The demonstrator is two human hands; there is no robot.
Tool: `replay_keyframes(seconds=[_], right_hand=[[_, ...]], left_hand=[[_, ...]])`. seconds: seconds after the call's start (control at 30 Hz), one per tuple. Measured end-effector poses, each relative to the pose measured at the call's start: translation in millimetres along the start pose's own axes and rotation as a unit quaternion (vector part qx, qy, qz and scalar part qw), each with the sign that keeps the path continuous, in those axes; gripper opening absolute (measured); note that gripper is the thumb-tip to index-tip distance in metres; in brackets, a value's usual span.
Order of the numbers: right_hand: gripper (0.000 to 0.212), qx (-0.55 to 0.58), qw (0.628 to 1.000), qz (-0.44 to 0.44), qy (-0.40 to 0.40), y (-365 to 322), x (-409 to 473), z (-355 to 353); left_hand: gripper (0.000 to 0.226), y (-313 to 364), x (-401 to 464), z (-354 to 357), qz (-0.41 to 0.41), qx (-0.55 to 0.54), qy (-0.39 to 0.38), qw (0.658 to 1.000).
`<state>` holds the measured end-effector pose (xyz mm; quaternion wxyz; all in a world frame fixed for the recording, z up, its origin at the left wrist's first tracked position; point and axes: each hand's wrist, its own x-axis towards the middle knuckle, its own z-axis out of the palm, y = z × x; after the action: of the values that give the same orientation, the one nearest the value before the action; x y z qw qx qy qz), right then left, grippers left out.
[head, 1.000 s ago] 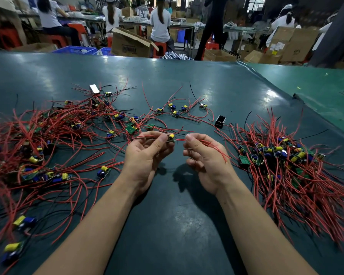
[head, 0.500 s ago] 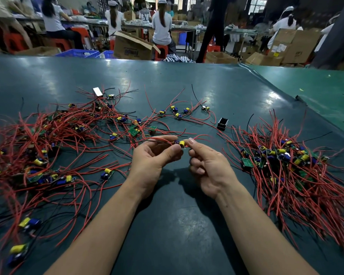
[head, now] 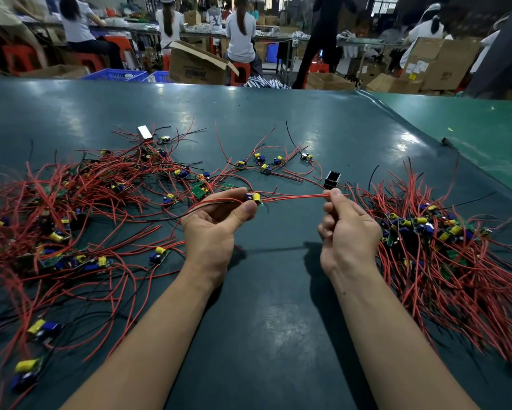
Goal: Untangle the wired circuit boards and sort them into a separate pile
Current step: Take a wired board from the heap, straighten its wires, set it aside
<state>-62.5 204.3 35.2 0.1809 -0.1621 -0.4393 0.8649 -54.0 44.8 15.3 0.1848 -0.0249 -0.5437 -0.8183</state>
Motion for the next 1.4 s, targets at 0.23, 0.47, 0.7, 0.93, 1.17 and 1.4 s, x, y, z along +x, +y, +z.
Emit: replay_keyframes(seconds=[0.23,0.47,0.7,0.93,1.17,1.4], right_hand=[[0.022,0.077,0.994,0.055,0.05,-4,2,-3],[0.027,0.12,0.986,0.109,0.043,-14,10,-9],[0.037,-0.193,0.927,0.186,-0.262,2,-18,3],[0.026,-0.147,0.903,0.198,-0.353,-2,-22,-2],[0.025,-0.138,0.909,0.191,-0.345,-2,-21,-2],[0.019,-0.131,0.931,0.153,-0.306,-2,-18,-1]], left_hand=[[0.007,-1,-5,4,-0.052,-0.088,0.0,0.995],[0.012,7,-2,5,-0.027,-0.075,0.062,0.995],[0.027,14,-14,9,-0.184,-0.038,-0.114,0.975],[0.025,14,-22,9,-0.206,0.006,-0.219,0.954],[0.03,15,-21,9,-0.22,0.011,-0.239,0.946],[0.029,15,-20,10,-0.226,0.017,-0.194,0.954]])
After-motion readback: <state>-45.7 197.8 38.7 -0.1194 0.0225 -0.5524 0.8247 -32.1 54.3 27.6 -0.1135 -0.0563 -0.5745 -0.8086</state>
